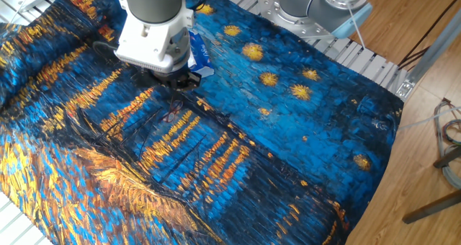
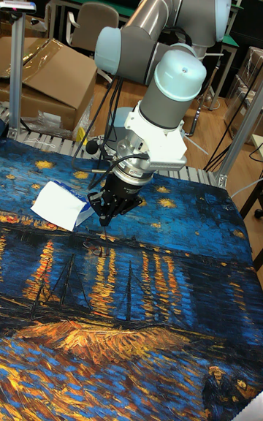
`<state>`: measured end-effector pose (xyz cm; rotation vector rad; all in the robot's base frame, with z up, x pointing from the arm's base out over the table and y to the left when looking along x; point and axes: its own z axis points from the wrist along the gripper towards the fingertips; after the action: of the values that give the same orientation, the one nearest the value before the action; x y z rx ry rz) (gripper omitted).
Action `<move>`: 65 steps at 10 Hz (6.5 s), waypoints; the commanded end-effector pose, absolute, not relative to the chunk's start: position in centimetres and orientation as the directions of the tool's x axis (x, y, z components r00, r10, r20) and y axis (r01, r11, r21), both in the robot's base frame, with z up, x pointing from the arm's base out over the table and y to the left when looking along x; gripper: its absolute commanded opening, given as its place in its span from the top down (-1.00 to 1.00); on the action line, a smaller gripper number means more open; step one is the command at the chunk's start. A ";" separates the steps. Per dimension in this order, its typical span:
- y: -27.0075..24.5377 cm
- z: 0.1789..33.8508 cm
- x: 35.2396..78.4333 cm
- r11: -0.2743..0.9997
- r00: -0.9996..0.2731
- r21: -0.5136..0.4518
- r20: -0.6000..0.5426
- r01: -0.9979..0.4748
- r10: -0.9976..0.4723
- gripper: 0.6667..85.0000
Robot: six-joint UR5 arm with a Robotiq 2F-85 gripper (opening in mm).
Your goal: Unfold the leg of the glasses (with one hand)
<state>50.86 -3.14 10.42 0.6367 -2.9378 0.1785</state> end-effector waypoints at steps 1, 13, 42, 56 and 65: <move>-2.8 10.2 51.2 0.906 -0.904 -0.078 0.139 -0.416 -0.403 0.99; -2.5 10.0 53.2 0.905 -0.910 -0.101 0.063 -0.414 -0.410 0.99; -1.6 9.9 54.7 0.908 -0.912 -0.092 -0.003 -0.409 -0.411 0.99; -1.4 8.0 55.8 0.907 -0.910 -0.080 0.002 -0.413 -0.414 0.99; -1.3 6.1 57.1 0.906 -0.911 -0.095 0.016 -0.412 -0.412 0.99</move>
<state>56.78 -1.52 6.46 0.6708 -3.0672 0.1627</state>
